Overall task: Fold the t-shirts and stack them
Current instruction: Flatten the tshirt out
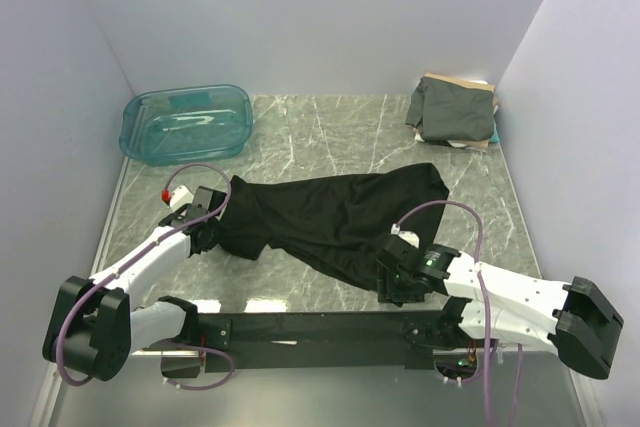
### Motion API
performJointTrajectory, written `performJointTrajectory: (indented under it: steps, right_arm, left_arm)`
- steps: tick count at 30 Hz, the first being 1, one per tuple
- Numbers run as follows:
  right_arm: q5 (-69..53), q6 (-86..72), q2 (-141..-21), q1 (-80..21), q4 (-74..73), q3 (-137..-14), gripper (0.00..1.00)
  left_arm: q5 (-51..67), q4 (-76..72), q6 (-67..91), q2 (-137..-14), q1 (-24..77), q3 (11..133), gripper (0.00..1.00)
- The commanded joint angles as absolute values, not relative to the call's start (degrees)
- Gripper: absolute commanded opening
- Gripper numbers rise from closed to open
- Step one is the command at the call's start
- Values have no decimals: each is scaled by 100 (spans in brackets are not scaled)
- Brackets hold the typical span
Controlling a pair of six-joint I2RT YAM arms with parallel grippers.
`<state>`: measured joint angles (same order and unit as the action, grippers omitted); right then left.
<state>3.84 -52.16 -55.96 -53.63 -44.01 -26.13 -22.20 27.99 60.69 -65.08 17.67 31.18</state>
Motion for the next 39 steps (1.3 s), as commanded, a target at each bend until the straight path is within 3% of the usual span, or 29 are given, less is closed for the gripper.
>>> performJointTrajectory:
  steps: [1, 10, 13, 14, 15, 19, 21, 29, 35, 39]
  right_arm:
    - [316, -5142, -5835, -5624, -4412, -2584, 65]
    - [422, -5062, -6319, -6029, -4368, -2584, 63]
    - [570, -5124, -6434, -6038, -4403, -2637, 50]
    - [597, -5150, -6451, -6047, -4412, -2663, 37]
    - [659, -5176, -6460, -6047, -4438, -2680, 31]
    - [826, -5334, -6513, -6047, -4509, -2733, 15]
    - [1028, -5422, -6486, -6056, -4648, -2803, 0]
    - [2082, -5284, -5678, -5758, -4896, -3760, 0]
    - [2109, -3860, -5397, -3898, -3983, -4524, 0]
    - [2197, -3262, -5423, -3174, -3648, -5298, 0]
  left_arm:
    - [-2496, 2839, 6056, -6521, 1758, 3252, 1]
    - [-2549, 2716, 6029, -6442, 1749, 3322, 1]
    - [-2549, 2786, 6020, -6477, 1749, 3401, 1]
    - [-2558, 2821, 6038, -6512, 1749, 3427, 1]
    - [-2549, 2847, 6055, -6530, 1749, 3445, 1]
    - [-2409, 2804, 6073, -6565, 1749, 3472, 1]
    - [-2408, 2839, 6073, -6531, 1749, 3498, 1]
    - [-2655, 3077, 6083, -6118, 1749, 4078, 1]
    - [-2610, 2585, 5557, -6100, 1767, 4719, 1]
    - [-2496, 2171, 5222, -5802, 1767, 5141, 1]
